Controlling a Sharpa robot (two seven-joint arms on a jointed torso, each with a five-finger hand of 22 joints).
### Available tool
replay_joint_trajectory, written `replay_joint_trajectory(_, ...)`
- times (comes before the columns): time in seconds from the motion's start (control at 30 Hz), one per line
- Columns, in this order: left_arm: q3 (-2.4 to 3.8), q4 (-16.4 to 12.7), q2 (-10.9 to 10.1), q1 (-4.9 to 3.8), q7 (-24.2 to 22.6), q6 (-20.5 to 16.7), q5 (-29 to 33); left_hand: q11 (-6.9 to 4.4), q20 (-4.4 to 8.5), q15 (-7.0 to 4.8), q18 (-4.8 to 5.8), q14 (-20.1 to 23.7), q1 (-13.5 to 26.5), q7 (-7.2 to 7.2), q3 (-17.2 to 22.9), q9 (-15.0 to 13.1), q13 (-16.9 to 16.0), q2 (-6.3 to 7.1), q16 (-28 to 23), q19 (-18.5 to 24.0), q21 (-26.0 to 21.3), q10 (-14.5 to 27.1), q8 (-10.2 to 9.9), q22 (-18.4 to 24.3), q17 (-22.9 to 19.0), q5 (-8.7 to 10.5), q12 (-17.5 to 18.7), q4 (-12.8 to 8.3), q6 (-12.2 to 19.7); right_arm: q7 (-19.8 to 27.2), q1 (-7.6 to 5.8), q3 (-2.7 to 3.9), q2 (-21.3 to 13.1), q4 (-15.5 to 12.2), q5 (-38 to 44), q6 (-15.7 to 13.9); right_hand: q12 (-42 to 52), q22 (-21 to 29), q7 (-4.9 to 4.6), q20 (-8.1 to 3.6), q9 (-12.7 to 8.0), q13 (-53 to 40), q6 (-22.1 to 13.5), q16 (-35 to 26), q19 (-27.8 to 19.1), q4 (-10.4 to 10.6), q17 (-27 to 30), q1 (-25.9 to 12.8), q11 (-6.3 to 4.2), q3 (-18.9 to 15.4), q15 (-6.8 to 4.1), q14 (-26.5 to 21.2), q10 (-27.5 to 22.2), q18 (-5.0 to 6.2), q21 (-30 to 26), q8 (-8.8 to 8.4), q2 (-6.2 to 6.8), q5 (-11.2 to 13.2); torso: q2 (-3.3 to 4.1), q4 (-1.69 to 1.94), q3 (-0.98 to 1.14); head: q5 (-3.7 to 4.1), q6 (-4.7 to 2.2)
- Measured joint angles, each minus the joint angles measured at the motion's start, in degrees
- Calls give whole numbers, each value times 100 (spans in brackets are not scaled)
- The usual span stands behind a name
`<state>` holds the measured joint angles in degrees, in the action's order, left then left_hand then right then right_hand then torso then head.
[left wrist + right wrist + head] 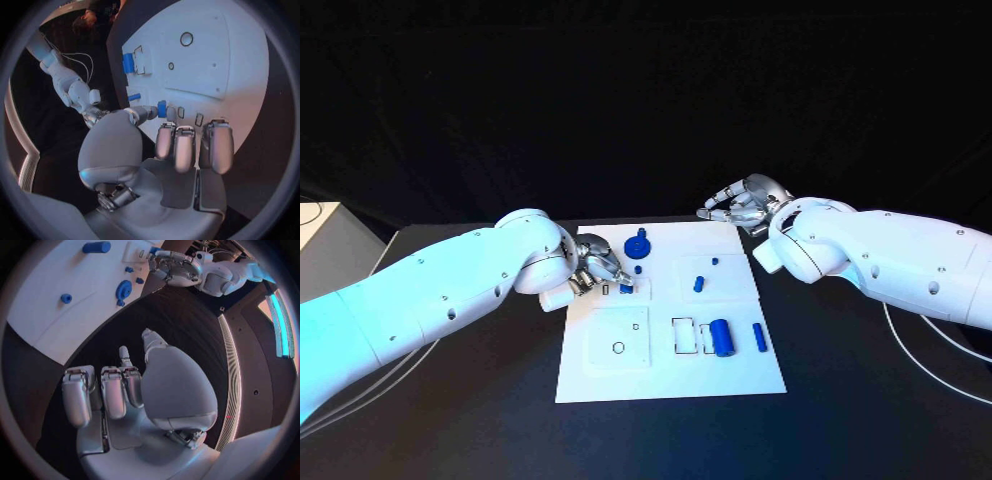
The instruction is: Assemble the parts on the task board
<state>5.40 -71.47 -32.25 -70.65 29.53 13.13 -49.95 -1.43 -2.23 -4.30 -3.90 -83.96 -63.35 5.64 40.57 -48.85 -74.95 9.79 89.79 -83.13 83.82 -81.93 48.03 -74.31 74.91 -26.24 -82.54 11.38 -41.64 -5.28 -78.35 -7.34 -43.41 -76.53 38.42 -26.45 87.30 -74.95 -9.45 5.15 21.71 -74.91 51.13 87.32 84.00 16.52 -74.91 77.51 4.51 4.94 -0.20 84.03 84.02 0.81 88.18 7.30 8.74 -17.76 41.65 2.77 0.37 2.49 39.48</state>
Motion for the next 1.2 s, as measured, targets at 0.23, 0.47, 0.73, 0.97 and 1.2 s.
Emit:
replay_joint_trajectory(0.23, 0, -92, -113, 1, 0, -163, -18, -31, 50, -21, 0, -20, 52, 28, -16, -14, 0, 7, 0, -9, 23, -73, 0, -36, 0, -164, -24, -16, -48, 0, 0, -1, -10, 13, 12, 0, 0, 0, 0, 0, 0, 0, 0, 0, 0, 0, 0, 0, 0, 0, 0, 0, 0, 0, 0, 0, 0, 0, -10, 16, -1, -16, 31)
replay_joint_trajectory(0.47, -37, -65, -47, 1, -1, -352, -217, -50, 50, -42, 0, 0, 75, 48, -17, -20, 1, -15, 0, -10, 23, -93, 0, -59, 0, -211, -63, -17, -69, 0, 0, -1, -11, 18, 35, 0, 0, 1, 0, 0, 0, 0, 0, 0, 0, 0, 0, 0, 0, 0, 0, 0, 0, 0, 0, 0, 0, 0, -9, 15, -1, -51, 60)
replay_joint_trajectory(0.73, -158, 102, 96, 2, -2, -547, -578, -31, 49, -42, 0, 0, 113, 38, -17, -497, 1, 23, 0, -10, 23, -113, -3, -64, 0, -214, -63, -18, -78, 1, 2, -1, -4, 21, 65, 0, 0, 1, 0, 0, 0, -4, 0, 0, 0, 0, 0, 0, 0, 0, 0, 0, 0, 0, -21, 0, 0, 0, -3, 3, 4, -75, 95)
replay_joint_trajectory(0.97, -259, 158, 137, 3, 0, -623, -767, -50, 70, -41, 0, 0, 128, 18, -17, -520, 1, 38, 0, -30, 22, -133, -9, -63, 0, -215, -63, -18, -98, 1, 2, -2, -3, 21, 88, 0, 0, 2, 1, 0, 0, -4, 1, 0, 0, 0, 0, 0, 0, 0, 0, 0, 0, 0, -21, 0, 0, 0, -2, -1, 7, -74, 120)
replay_joint_trajectory(1.2, -286, 164, 159, 3, 2, -635, -857, -50, 69, -41, 0, 0, 141, 17, -17, -764, 1, 52, 0, -30, 22, -133, -13, -63, 0, -215, -63, -18, -99, 2, 2, -2, -1, 17, 98, 5, 0, 2, 1, 0, 0, -3, 1, 0, 0, 0, 0, 0, 0, 0, 0, 0, 0, 0, -21, 0, 0, 0, -2, -1, 8, -65, 140)
